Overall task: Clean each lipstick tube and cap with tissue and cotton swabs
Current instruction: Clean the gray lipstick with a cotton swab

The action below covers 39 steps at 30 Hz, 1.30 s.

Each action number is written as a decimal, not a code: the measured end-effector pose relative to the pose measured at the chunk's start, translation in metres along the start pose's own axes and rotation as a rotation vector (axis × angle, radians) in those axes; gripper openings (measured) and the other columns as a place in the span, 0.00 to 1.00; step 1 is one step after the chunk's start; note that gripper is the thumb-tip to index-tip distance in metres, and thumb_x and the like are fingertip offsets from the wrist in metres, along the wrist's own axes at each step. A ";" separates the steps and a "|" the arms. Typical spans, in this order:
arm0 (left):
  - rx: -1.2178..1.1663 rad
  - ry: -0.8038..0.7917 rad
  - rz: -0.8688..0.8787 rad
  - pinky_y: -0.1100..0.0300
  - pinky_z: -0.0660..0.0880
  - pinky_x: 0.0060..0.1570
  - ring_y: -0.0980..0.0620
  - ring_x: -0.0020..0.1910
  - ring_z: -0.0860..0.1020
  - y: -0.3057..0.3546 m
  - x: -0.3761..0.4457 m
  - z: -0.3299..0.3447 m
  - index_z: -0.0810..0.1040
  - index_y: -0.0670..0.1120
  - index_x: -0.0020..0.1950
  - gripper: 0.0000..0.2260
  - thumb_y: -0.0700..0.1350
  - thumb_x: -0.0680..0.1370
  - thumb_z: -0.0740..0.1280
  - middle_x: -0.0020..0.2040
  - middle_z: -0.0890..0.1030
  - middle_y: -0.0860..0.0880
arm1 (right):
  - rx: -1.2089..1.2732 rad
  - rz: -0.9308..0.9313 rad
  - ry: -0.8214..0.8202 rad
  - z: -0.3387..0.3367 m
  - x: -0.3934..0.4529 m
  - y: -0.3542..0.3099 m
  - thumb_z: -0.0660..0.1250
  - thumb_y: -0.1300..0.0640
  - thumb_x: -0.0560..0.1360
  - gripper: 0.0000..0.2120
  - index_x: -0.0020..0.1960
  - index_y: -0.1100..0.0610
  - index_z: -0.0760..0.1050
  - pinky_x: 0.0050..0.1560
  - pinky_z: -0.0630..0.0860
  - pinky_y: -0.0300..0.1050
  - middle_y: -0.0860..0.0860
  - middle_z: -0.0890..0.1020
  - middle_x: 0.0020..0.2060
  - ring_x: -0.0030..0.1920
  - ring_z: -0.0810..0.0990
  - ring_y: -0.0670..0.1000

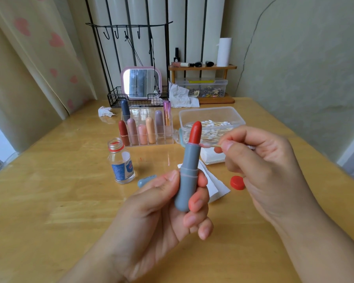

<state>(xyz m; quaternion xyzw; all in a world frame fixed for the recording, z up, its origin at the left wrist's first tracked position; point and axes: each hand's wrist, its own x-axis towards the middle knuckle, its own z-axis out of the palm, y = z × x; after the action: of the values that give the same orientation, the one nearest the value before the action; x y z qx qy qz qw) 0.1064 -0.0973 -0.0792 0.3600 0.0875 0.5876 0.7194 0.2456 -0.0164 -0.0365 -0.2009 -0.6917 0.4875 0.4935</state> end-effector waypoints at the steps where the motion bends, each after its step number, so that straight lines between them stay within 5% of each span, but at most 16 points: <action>1: -0.006 -0.002 -0.001 0.52 0.74 0.43 0.49 0.36 0.72 0.000 0.000 0.000 0.71 0.35 0.58 0.11 0.42 0.83 0.55 0.42 0.72 0.42 | 0.011 -0.003 -0.005 0.000 0.000 0.000 0.65 0.48 0.63 0.07 0.31 0.50 0.78 0.25 0.62 0.31 0.46 0.64 0.22 0.24 0.62 0.42; 6: 0.022 0.018 0.037 0.52 0.74 0.41 0.49 0.36 0.73 -0.001 0.000 -0.001 0.72 0.36 0.58 0.11 0.42 0.82 0.57 0.42 0.73 0.41 | -0.056 -0.072 -0.075 0.005 -0.006 -0.002 0.68 0.53 0.67 0.07 0.34 0.55 0.76 0.24 0.62 0.33 0.53 0.62 0.21 0.22 0.62 0.44; 9: 0.079 0.060 0.092 0.54 0.74 0.38 0.50 0.34 0.72 0.000 0.000 -0.001 0.73 0.38 0.58 0.10 0.42 0.80 0.61 0.42 0.74 0.42 | -0.197 -0.140 -0.093 0.008 -0.010 -0.002 0.65 0.52 0.68 0.07 0.36 0.54 0.75 0.26 0.64 0.39 0.44 0.65 0.19 0.22 0.65 0.53; 12: 0.158 0.099 0.152 0.56 0.74 0.35 0.52 0.31 0.71 -0.002 -0.001 -0.001 0.74 0.40 0.55 0.09 0.43 0.78 0.65 0.41 0.74 0.43 | -0.275 -0.199 -0.022 0.007 -0.009 -0.001 0.66 0.51 0.70 0.07 0.37 0.54 0.75 0.26 0.63 0.33 0.43 0.63 0.20 0.23 0.61 0.43; 16: 0.248 0.141 0.203 0.58 0.74 0.32 0.53 0.29 0.70 -0.003 -0.001 -0.001 0.72 0.42 0.52 0.08 0.44 0.77 0.67 0.40 0.75 0.43 | -0.314 -0.185 0.010 0.005 -0.007 0.000 0.64 0.46 0.71 0.09 0.40 0.51 0.76 0.23 0.66 0.39 0.50 0.62 0.23 0.24 0.63 0.43; 19: 0.326 0.289 0.231 0.59 0.72 0.28 0.53 0.26 0.68 0.000 -0.001 0.002 0.71 0.42 0.51 0.08 0.44 0.76 0.66 0.36 0.75 0.44 | -0.284 -0.125 -0.033 0.005 -0.007 -0.003 0.68 0.47 0.71 0.06 0.42 0.50 0.78 0.25 0.67 0.32 0.55 0.71 0.27 0.25 0.67 0.41; 22: 0.385 0.412 0.254 0.60 0.70 0.26 0.53 0.26 0.64 0.004 -0.001 0.004 0.70 0.42 0.50 0.09 0.46 0.74 0.63 0.33 0.71 0.46 | -0.241 -0.009 -0.050 0.004 -0.003 -0.009 0.66 0.48 0.75 0.07 0.40 0.49 0.78 0.29 0.70 0.29 0.44 0.81 0.36 0.31 0.74 0.37; 25: 0.378 0.468 0.256 0.60 0.70 0.26 0.53 0.26 0.62 0.007 0.000 0.004 0.70 0.42 0.49 0.10 0.46 0.73 0.63 0.32 0.69 0.48 | -0.286 0.086 -0.106 0.003 0.002 -0.014 0.60 0.51 0.78 0.08 0.42 0.48 0.75 0.33 0.70 0.33 0.33 0.78 0.30 0.31 0.74 0.36; 28: 0.336 0.476 0.252 0.58 0.70 0.25 0.52 0.25 0.62 0.008 0.002 0.003 0.71 0.40 0.49 0.12 0.45 0.71 0.64 0.31 0.69 0.47 | -0.327 0.116 -0.150 0.003 0.004 -0.017 0.60 0.49 0.77 0.07 0.43 0.49 0.73 0.36 0.66 0.41 0.35 0.72 0.24 0.28 0.70 0.40; 32: 0.313 0.458 0.243 0.58 0.70 0.26 0.52 0.25 0.62 0.008 0.002 0.006 0.72 0.39 0.49 0.12 0.44 0.70 0.64 0.31 0.69 0.46 | -0.391 0.083 -0.191 0.003 0.005 -0.016 0.57 0.46 0.71 0.06 0.44 0.42 0.72 0.33 0.70 0.34 0.41 0.77 0.34 0.32 0.72 0.38; 36: 0.341 0.443 0.238 0.58 0.71 0.27 0.52 0.26 0.64 0.006 0.002 0.007 0.72 0.38 0.49 0.10 0.43 0.72 0.63 0.32 0.70 0.46 | -0.371 0.015 -0.078 0.003 -0.002 -0.003 0.60 0.46 0.72 0.05 0.44 0.41 0.74 0.31 0.72 0.34 0.40 0.81 0.39 0.33 0.74 0.39; 39: 0.361 0.441 0.227 0.59 0.71 0.28 0.52 0.26 0.65 0.005 0.002 0.005 0.71 0.39 0.48 0.09 0.44 0.73 0.62 0.32 0.71 0.46 | -0.425 -0.068 -0.010 0.000 -0.009 0.006 0.61 0.42 0.72 0.08 0.46 0.43 0.75 0.31 0.76 0.44 0.43 0.81 0.38 0.31 0.75 0.42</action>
<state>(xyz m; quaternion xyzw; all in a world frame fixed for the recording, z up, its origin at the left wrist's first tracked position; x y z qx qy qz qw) 0.1054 -0.0974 -0.0718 0.3531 0.3038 0.7030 0.5374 0.2484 -0.0204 -0.0459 -0.2745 -0.7878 0.3148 0.4526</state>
